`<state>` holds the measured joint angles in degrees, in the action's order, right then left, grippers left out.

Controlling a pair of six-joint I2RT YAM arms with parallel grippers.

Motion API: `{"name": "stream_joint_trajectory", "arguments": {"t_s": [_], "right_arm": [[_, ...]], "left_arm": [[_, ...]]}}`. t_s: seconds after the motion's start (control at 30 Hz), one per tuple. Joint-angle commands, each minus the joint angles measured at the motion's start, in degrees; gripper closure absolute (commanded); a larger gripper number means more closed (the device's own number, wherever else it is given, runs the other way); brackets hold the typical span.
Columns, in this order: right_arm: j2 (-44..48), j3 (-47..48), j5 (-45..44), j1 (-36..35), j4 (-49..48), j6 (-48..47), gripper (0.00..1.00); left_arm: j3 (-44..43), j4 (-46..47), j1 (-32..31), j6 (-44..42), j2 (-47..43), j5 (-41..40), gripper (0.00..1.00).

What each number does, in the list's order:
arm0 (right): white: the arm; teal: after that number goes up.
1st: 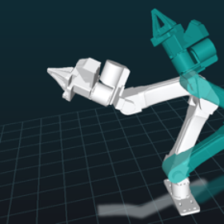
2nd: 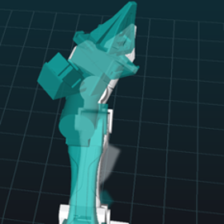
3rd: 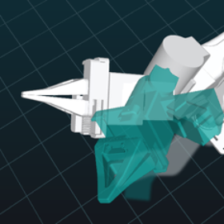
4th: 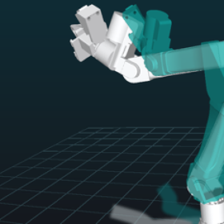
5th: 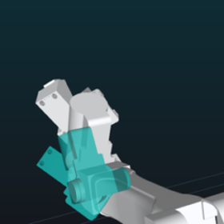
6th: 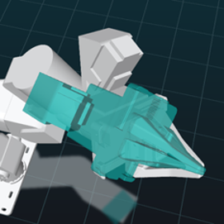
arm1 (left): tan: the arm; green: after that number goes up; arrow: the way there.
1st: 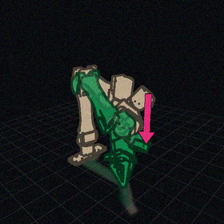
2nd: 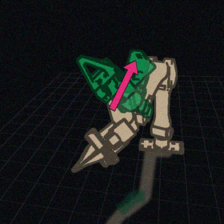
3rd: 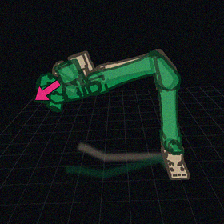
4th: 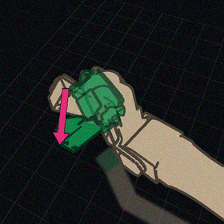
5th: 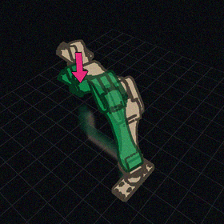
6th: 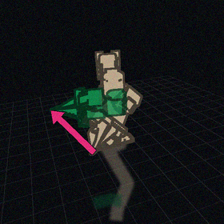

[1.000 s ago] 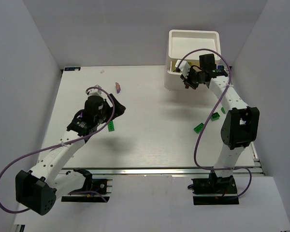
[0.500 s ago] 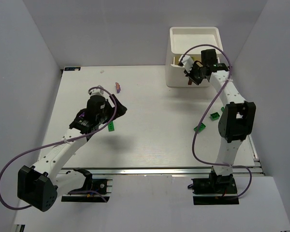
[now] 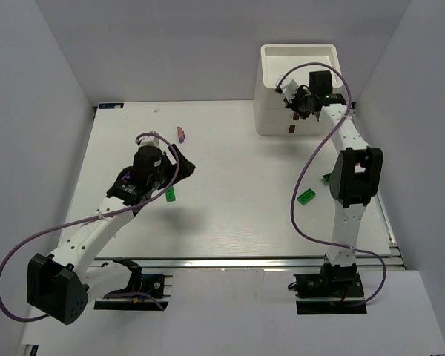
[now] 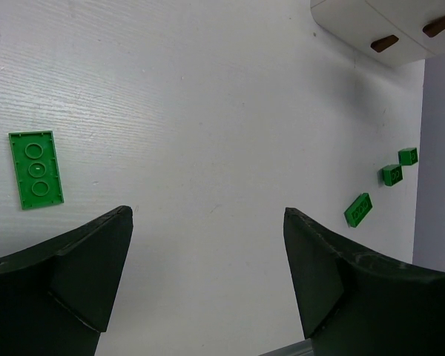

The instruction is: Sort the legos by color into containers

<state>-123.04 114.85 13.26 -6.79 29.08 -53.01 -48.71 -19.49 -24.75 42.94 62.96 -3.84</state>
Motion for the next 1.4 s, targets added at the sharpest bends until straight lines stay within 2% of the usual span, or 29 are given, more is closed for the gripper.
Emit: {"name": "stream_joint_trajectory", "arguments": {"t_s": [0.0,0.07,0.13,0.17,0.23,0.27,0.3,0.37,0.4,0.5,0.57,0.6,0.73,1.1,1.37], "right_arm": [[4.90,-2.24,2.04,0.37,-5.86,-1.83,1.00],[5.88,-5.85,1.25,0.72,-9.81,-1.92,1.00],[4.66,-4.38,0.72,0.81,-9.40,-1.31,1.00],[4.05,-1.06,1.33,1.16,-6.61,-1.04,1.00],[3.60,1.51,7.89,1.51,-2.04,-2.08,1.00],[4.12,2.65,11.58,2.21,3.65,-3.49,1.00],[5.87,2.75,19.80,2.48,6.83,-5.41,0.95],[8.16,2.05,26.97,3.01,12.47,-10.94,0.81],[10.61,1.44,32.04,3.18,16.32,-12.10,0.61],[14.48,0.82,36.82,3.27,17.59,-11.59,0.37],[16.16,0.38,37.19,3.18,15.75,-9.49,0.32],[16.43,0.03,36.76,3.36,13.57,-8.95,0.25],[15.47,2.83,33.42,3.71,11.26,-8.51,0.21],[3.26,13.03,23.93,3.45,6.69,-11.76,0.16],[0.52,12.33,21.46,3.36,3.26,-13.43,0.16]], "left_arm": [[-1.65,-0.03,0.23,-0.22,-0.73,-0.38,0.07],[-1.22,0.50,0.23,-0.05,-0.56,-0.21,0.07],[-1.48,0.76,0.23,-0.05,0.06,0.14,0.08],[-2.09,0.76,0.23,-0.31,0.41,0.41,0.07],[-2.79,0.50,0.23,-0.57,1.20,0.50,0.07],[-3.14,0.41,0.23,-0.84,1.20,0.50,0.07],[-3.15,0.67,0.23,-1.01,1.03,0.50,0.07],[-2.89,1.29,0.23,-1.36,0.50,0.58,0.07],[-2.45,1.64,0.23,-1.28,-0.02,0.50,0.07],[-1.75,2.34,0.23,-1.10,-0.64,0.41,0.07],[-1.48,2.61,0.23,-1.02,-0.64,0.84,0.07],[-1.39,2.61,0.23,-1.01,-0.56,0.93,0.07],[-2.18,2.44,0.23,-1.54,-0.03,1.46,0.07],[-1.57,1.47,0.76,-1.98,-1.70,0.76,0.07],[-1.92,-0.20,0.76,-1.89,-2.58,-0.56,0.07]]}}
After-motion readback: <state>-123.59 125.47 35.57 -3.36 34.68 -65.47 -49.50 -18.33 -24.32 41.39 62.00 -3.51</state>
